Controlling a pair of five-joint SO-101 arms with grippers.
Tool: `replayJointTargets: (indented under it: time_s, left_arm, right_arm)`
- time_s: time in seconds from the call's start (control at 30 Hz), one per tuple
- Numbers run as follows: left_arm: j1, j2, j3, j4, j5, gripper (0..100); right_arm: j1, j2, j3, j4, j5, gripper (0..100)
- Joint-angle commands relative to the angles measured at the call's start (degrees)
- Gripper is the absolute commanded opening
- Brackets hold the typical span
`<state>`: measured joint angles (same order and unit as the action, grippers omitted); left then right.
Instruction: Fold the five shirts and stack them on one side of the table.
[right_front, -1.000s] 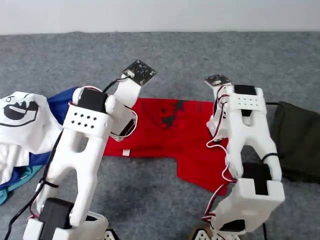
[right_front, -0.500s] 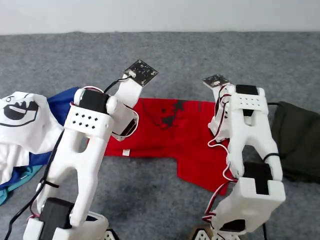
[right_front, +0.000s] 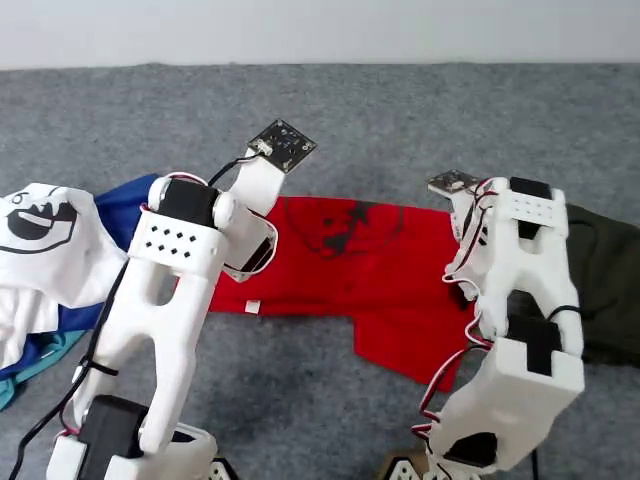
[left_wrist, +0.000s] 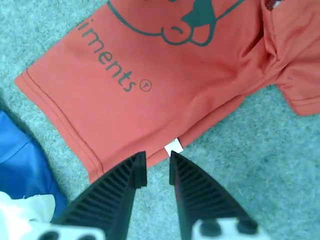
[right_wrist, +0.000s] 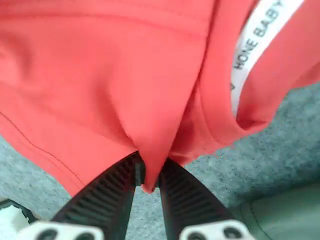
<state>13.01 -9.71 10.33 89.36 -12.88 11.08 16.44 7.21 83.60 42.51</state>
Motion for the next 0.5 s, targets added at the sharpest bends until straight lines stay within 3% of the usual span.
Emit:
replayJointTargets:
  time_s: [0.0,0.23,0.37,0.47]
  left_arm:
    - [3.3,-2.1,-0.2,-0.7,-0.6,8]
    - [7.8,-2.0,-0.1,-1.0,-0.6,9]
    - [7.5,-1.9,-0.1,-1.1,-0.6,9]
    - [7.5,-1.9,-0.1,-1.1,-0.6,9]
  right_arm:
    - [1.3,-0.3,-4.1,-0.7,1.0,1.3]
    - [2.2,1.2,-5.6,-0.6,4.1,1.7]
    - [3.6,1.8,-6.9,3.5,3.8,13.7]
    - [3.6,1.8,-10.5,8.6,-1.1,22.9]
